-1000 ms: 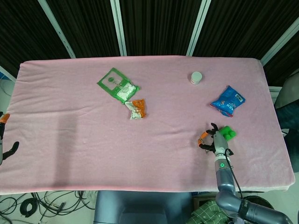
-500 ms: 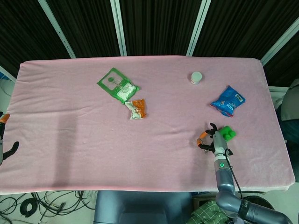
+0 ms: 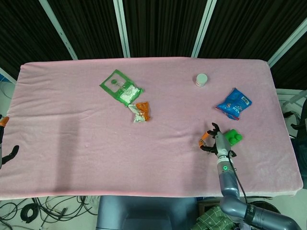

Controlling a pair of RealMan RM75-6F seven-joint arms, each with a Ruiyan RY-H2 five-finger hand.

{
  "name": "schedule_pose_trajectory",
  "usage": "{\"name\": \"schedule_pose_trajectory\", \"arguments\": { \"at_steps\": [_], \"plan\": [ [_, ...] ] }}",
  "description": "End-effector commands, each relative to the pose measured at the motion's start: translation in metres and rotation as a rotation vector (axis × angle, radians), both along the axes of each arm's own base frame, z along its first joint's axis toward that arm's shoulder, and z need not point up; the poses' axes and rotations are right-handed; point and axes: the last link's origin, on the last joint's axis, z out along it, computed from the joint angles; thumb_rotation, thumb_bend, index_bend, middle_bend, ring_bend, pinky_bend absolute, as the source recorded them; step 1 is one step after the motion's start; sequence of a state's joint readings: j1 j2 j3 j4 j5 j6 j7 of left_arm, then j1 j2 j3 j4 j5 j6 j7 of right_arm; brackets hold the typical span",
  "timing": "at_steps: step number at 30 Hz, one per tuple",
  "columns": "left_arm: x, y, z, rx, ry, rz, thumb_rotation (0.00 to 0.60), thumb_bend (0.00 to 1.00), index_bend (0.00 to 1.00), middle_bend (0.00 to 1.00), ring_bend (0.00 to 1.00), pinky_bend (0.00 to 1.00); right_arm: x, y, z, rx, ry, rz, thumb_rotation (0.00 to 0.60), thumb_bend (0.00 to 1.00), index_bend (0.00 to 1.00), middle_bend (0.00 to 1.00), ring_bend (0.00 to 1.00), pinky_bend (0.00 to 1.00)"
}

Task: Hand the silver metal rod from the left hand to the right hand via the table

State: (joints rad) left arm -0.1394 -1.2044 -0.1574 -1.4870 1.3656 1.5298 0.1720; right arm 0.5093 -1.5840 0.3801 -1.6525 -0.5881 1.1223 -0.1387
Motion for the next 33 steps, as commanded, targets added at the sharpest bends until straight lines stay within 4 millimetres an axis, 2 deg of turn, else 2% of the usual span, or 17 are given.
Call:
{"name": "schedule_pose_trajectory", "arguments": {
  "at_steps": [1,13,27,33],
  "plan": [
    [0.0,-0.001,0.001,0.003,-0.002,-0.002,0.6,0.24,0.14,0.06,0.0,0.0,0.009,-0.003,-0.001,0.004,0.013,0.022,0.6,0.37,0.59,0.02,0.09,0.21],
    [0.0,-0.001,0.002,0.005,-0.006,-0.007,0.6,0.24,0.14,0.06,0.0,0.0,0.026,-0.016,-0.004,0.012,0.028,0.036,0.6,0.37,0.59,0.02,0.09,0.21],
    [0.0,-0.003,0.005,0.011,-0.011,-0.015,0.6,0.24,0.14,0.06,0.0,0.0,0.071,-0.028,-0.011,0.024,0.059,0.125,0.6,0.37,0.59,0.02,0.09,0.21],
    [0.0,-0.003,0.006,0.013,-0.017,-0.017,0.6,0.24,0.14,0.06,0.0,0.0,0.089,-0.028,-0.022,0.061,0.082,0.173,0.6,0.37,0.59,0.02,0.09,0.21]
  ]
}}
